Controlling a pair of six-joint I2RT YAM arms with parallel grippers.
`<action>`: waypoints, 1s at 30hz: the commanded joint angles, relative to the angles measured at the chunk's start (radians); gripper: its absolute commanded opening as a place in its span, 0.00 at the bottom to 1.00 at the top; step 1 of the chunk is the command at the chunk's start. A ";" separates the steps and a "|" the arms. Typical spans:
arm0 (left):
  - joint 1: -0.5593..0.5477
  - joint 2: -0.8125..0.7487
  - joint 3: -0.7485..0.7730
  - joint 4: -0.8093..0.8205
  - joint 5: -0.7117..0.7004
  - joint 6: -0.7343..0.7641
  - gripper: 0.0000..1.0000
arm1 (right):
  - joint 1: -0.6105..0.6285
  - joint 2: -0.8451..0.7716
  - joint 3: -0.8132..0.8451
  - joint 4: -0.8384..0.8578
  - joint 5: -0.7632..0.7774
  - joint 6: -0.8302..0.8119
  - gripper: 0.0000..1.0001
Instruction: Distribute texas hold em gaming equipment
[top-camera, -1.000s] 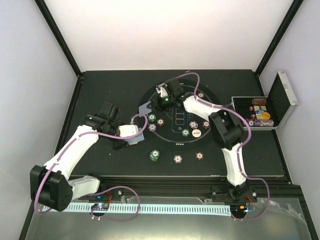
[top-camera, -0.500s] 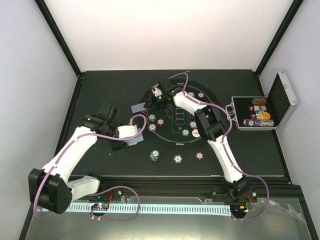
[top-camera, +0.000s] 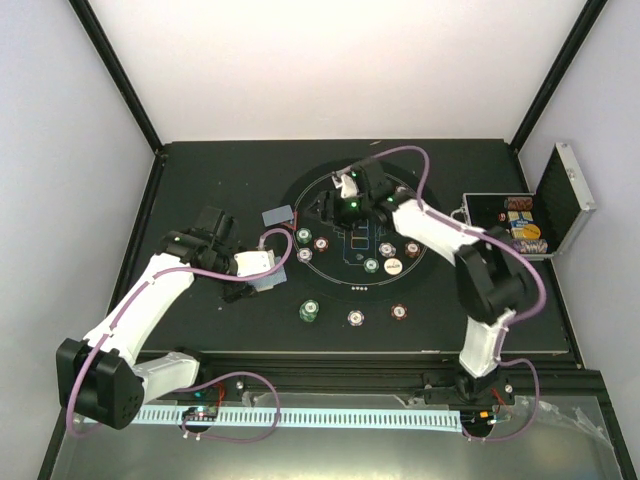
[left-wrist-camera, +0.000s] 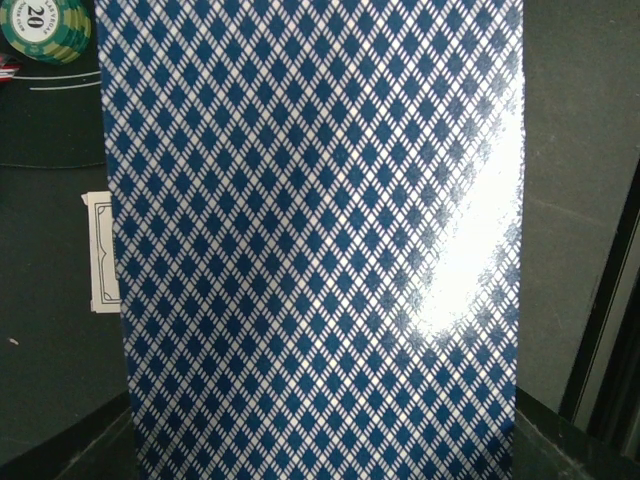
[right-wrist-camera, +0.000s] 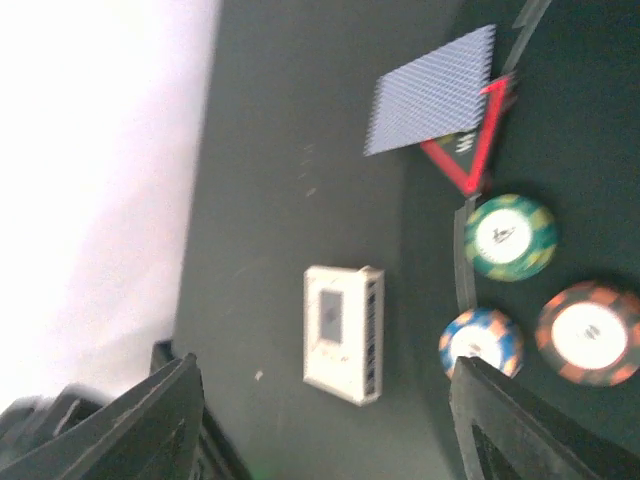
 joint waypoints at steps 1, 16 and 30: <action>0.006 -0.013 0.026 -0.020 0.028 -0.010 0.01 | 0.060 -0.200 -0.262 0.232 -0.034 0.072 0.73; 0.006 -0.009 0.043 -0.033 0.035 -0.013 0.01 | 0.317 -0.271 -0.448 0.496 -0.038 0.242 0.71; 0.006 -0.017 0.039 -0.036 0.027 -0.005 0.02 | 0.331 -0.183 -0.400 0.512 -0.041 0.265 0.41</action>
